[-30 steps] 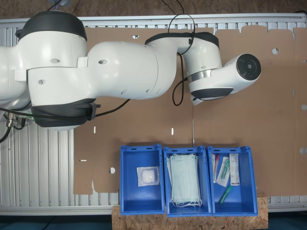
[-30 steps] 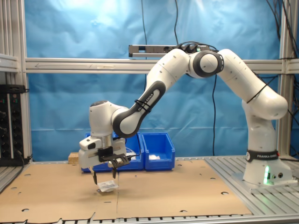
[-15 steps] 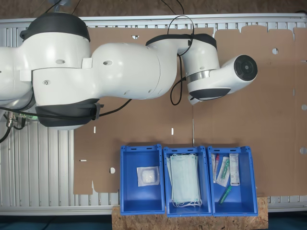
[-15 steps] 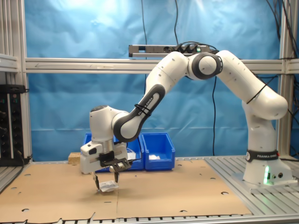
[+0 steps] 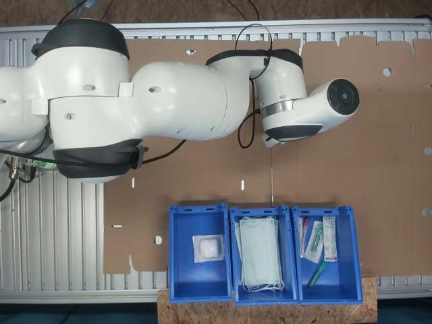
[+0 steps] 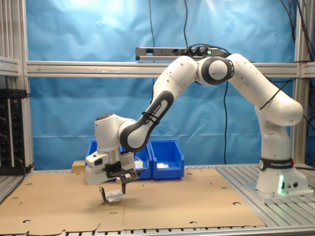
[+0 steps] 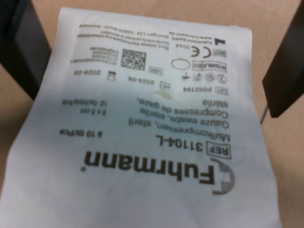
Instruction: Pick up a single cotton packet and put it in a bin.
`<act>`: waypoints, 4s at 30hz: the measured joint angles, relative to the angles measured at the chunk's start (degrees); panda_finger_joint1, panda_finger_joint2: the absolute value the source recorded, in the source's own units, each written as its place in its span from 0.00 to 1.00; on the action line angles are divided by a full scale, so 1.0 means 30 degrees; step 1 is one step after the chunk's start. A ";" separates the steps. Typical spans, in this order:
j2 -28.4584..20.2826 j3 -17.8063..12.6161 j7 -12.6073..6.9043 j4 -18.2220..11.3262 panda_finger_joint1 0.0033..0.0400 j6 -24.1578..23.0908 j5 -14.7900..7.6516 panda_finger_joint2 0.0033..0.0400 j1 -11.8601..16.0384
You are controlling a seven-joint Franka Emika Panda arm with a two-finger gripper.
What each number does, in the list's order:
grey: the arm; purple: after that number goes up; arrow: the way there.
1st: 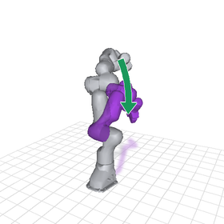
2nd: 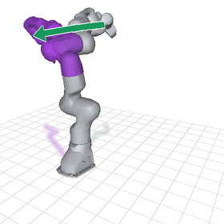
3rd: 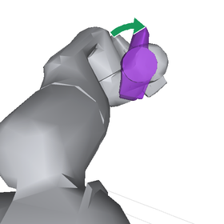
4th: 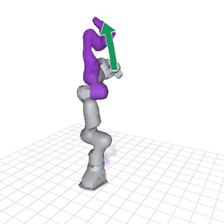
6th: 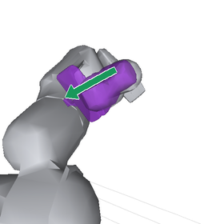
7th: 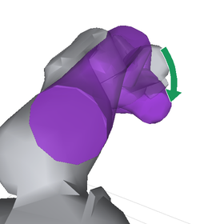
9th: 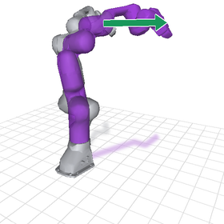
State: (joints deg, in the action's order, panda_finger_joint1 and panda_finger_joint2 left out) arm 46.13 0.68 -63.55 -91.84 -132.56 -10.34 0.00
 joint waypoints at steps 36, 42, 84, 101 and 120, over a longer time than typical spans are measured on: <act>0.0001 0.0001 0.0025 0.0000 1.00 0.0000 0.0000 1.00 0.0000; 0.0001 0.0001 0.0025 0.0000 1.00 0.0000 0.0000 1.00 0.0000; -0.0001 0.0001 0.0026 0.0000 0.04 0.0000 0.0000 0.04 0.0000; -0.0009 0.0001 0.0026 0.0000 0.05 0.0002 0.0000 0.05 0.0000; -0.3242 0.0168 0.0026 -0.0539 0.05 0.2170 0.0000 0.05 -0.0001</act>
State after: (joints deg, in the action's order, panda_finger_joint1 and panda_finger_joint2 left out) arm 36.40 1.18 -63.47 -93.46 -126.05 -10.34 0.00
